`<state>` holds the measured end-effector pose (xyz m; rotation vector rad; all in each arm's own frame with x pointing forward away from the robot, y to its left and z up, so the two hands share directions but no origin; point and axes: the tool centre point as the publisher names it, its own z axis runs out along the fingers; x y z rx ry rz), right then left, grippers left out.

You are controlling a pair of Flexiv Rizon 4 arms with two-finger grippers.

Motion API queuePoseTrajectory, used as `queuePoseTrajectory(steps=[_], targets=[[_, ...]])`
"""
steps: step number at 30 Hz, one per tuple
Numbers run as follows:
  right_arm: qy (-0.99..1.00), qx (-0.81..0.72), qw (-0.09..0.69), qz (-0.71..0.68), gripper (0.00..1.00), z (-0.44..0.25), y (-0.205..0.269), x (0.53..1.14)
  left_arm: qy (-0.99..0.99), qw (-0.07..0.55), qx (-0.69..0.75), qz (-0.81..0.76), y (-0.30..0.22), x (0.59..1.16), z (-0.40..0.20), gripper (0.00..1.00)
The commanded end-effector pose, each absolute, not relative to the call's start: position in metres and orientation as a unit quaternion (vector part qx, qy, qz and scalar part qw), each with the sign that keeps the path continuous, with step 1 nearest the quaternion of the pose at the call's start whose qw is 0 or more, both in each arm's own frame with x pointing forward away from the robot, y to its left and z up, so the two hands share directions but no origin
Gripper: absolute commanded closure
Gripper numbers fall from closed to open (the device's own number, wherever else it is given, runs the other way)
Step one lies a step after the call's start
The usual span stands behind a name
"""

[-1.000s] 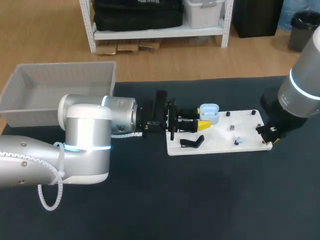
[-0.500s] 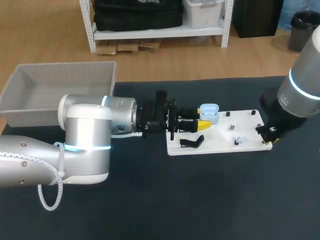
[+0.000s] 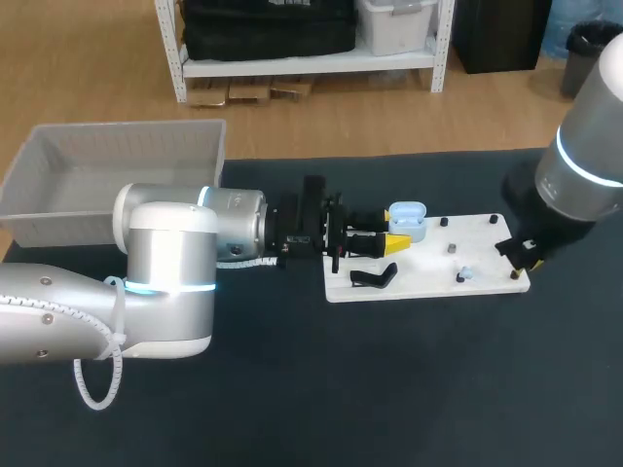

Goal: Pick up each earbud case from the left stands, insert the matching earbuds, close the lid, and place the case in the box.

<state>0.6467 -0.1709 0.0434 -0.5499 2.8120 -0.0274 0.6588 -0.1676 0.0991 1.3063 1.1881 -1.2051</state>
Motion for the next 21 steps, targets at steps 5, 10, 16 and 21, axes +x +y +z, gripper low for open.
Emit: queuePoseTrajectory(steps=[5, 10, 16, 21], targets=[[0.970, -0.199, 0.135, -0.041, 1.00, 0.072, -0.166, 0.635, 0.487, 0.481, 0.536, -0.495, -0.168, 0.660, 0.099, 1.00], [0.970, -0.197, 0.122, -0.068, 1.00, 0.090, -0.160, 0.631, 0.487, 0.481, 0.536, -0.495, -0.168, 0.660, 0.099, 1.00], [0.975, -0.186, 0.091, -0.082, 1.00, 0.116, -0.146, 0.622, 0.487, 0.481, 0.536, -0.495, -0.168, 0.660, 0.099, 1.00], [0.978, -0.179, 0.078, -0.079, 1.00, 0.137, -0.132, 0.614, 0.487, 0.481, 0.536, -0.495, -0.168, 0.660, 0.099, 1.00]])
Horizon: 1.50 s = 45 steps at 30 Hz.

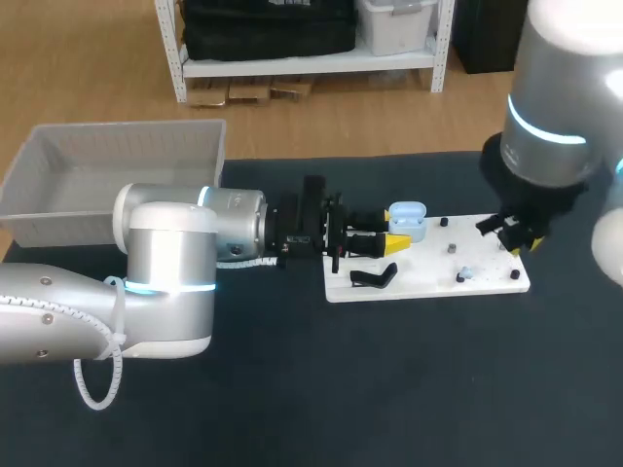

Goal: Pick up each earbud case from the left stands, insert the matching earbuds, close the lid, and place the case in the box.

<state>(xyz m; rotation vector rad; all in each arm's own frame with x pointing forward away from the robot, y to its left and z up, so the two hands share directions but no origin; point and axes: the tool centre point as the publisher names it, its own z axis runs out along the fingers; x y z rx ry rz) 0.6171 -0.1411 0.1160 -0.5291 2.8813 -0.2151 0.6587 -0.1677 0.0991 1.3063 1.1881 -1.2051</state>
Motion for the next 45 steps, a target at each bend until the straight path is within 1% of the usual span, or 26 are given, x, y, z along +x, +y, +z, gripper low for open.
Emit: queuePoseTrajectory(steps=[1, 8, 23, 24, 31, 33, 39, 45], targets=[[0.978, -0.179, 0.079, -0.079, 1.00, 0.141, -0.129, 0.613, 0.487, 0.481, 0.536, -0.495, -0.168, 0.660, 0.099, 1.00], [0.977, -0.181, 0.079, -0.082, 1.00, 0.153, -0.114, 0.602, 0.487, 0.481, 0.536, -0.495, -0.168, 0.660, 0.099, 1.00], [0.977, -0.181, 0.079, -0.082, 1.00, 0.153, -0.114, 0.602, 0.487, 0.481, 0.536, -0.495, -0.168, 0.660, 0.099, 1.00], [0.978, -0.166, 0.090, -0.089, 1.00, 0.157, -0.109, 0.606, 0.487, 0.481, 0.536, -0.495, -0.168, 0.660, 0.099, 1.00], [0.995, -0.029, 0.076, -0.049, 1.00, 0.177, -0.082, 0.617, 0.487, 0.481, 0.536, -0.495, -0.168, 0.660, 0.099, 1.00], [0.997, 0.012, 0.056, -0.044, 1.00, 0.179, -0.078, 0.617, 0.487, 0.481, 0.536, -0.495, -0.168, 0.660, 0.099, 1.00], [0.994, 0.050, 0.061, -0.077, 1.00, 0.180, -0.067, 0.618, 0.487, 0.481, 0.536, -0.495, -0.168, 0.660, 0.099, 1.00], [0.994, 0.062, 0.068, -0.066, 1.00, 0.181, -0.059, 0.614, 0.487, 0.481, 0.536, -0.495, -0.168, 0.660, 0.099, 1.00]])
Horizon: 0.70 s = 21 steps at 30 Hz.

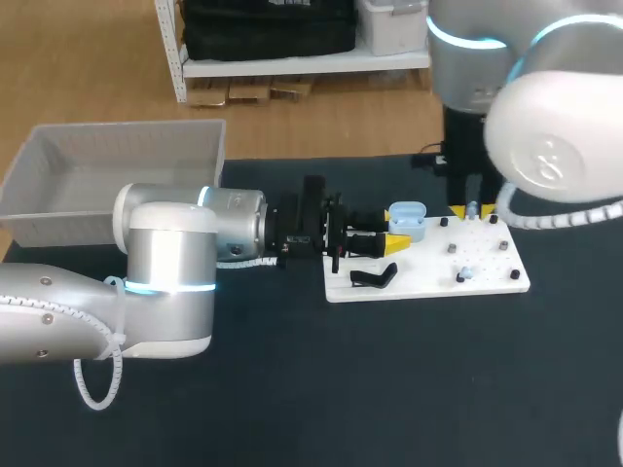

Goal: Pick up each earbud case from the left stands, insert the matching earbuds, close the lid, and place the case in the box.

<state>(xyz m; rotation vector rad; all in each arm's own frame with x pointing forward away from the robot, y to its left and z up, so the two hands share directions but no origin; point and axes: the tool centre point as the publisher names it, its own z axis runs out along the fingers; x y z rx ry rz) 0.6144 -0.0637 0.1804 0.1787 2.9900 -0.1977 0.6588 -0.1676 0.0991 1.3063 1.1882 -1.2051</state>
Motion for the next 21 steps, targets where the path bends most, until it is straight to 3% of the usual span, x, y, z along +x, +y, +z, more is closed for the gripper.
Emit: queuePoseTrajectory(steps=[1, 16, 21], targets=[[0.994, 0.060, 0.070, -0.063, 1.00, 0.180, -0.059, 0.613, 0.487, 0.481, 0.536, -0.495, -0.168, 0.660, 0.099, 1.00], [0.994, 0.060, 0.070, -0.063, 1.00, 0.180, -0.059, 0.613, 0.487, 0.481, 0.536, -0.495, -0.168, 0.660, 0.099, 1.00], [0.988, 0.124, 0.075, -0.052, 1.00, 0.193, -0.044, 0.617, 0.487, 0.481, 0.536, -0.495, -0.168, 0.660, 0.099, 1.00]])
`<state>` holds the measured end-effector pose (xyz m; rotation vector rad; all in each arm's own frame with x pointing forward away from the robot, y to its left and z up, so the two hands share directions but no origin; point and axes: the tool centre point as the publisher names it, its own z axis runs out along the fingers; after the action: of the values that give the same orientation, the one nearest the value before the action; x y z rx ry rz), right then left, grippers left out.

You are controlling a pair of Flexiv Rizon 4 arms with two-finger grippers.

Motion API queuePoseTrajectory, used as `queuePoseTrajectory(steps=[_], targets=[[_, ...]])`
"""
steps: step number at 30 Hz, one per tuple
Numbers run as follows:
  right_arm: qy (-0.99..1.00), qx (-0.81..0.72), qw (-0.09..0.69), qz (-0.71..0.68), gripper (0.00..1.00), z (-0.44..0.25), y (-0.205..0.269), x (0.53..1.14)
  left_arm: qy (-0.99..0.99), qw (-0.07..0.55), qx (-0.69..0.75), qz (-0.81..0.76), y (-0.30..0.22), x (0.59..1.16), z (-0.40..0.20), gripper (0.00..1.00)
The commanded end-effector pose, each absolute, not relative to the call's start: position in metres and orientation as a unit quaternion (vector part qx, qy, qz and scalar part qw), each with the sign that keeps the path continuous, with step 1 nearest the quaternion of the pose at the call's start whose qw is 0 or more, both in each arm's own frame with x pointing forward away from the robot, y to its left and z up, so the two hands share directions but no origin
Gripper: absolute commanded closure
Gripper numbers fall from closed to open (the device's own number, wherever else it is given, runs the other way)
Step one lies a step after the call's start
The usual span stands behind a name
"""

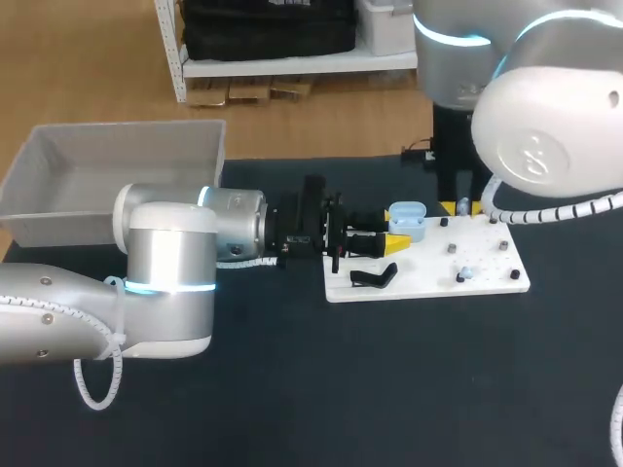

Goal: Pick up each earbud case from the left stands, insert the matching earbuds, close the lid, and place the case in the box.

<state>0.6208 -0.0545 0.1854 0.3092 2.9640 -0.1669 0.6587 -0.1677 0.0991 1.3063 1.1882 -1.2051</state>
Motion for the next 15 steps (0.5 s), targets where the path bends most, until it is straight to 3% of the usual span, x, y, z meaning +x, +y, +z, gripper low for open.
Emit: queuePoseTrajectory(steps=[1, 15], targets=[[0.987, 0.135, 0.071, -0.052, 1.00, 0.194, -0.041, 0.617, 0.487, 0.481, 0.536, -0.495, -0.168, 0.660, 0.099, 1.00], [0.981, 0.183, 0.056, -0.021, 1.00, 0.195, -0.002, 0.610, 0.487, 0.481, 0.536, -0.495, -0.168, 0.660, 0.099, 1.00]])
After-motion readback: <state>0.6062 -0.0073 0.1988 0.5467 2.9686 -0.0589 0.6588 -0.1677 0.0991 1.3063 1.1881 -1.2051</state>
